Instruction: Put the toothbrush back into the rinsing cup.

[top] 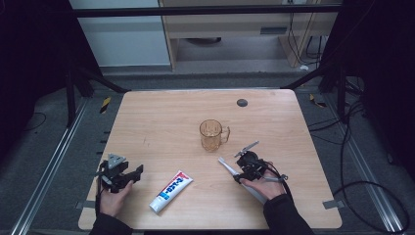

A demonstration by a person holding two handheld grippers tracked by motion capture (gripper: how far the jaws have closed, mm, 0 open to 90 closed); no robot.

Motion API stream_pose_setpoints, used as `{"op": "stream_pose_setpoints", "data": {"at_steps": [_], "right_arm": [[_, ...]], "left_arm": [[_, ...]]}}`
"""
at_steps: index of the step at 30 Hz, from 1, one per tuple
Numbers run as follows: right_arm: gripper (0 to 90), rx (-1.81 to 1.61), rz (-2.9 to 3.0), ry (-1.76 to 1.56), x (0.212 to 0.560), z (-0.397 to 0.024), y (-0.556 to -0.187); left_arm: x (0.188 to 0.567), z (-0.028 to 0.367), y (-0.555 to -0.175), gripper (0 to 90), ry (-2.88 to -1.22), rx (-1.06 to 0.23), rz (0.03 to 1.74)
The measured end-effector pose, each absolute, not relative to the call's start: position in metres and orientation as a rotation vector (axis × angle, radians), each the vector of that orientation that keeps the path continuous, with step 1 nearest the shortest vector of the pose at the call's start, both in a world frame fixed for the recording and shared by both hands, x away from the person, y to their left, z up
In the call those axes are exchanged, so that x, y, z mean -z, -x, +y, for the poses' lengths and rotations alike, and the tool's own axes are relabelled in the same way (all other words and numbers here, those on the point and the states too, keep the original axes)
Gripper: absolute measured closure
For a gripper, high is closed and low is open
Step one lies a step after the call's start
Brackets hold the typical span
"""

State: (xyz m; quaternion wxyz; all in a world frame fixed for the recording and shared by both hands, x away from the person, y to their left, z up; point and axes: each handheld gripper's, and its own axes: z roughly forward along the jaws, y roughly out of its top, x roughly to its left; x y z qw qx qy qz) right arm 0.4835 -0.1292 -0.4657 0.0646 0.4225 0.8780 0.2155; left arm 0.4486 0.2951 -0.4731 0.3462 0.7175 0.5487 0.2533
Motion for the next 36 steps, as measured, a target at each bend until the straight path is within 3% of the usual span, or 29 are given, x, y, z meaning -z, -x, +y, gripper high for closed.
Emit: {"op": "stream_pose_setpoints", "data": {"at_steps": [16,23,36], "right_arm": [[57.9,-0.577,2.669,-1.265,0.473,-0.125,-0.485],[66.9,-0.542,2.657,-1.268,0.472,-0.123,-0.486],[67.9,-0.592,2.642,-1.303,0.46,-0.126,-0.486]], "left_arm": [[0.473,0.295,-0.449,37.6,-1.865,-0.656,1.423],[0.473,0.295,-0.449,37.6,-1.865,-0.657,1.423],[0.473,0.295,-0.449,37.6,-1.865,-0.656,1.424]]}}
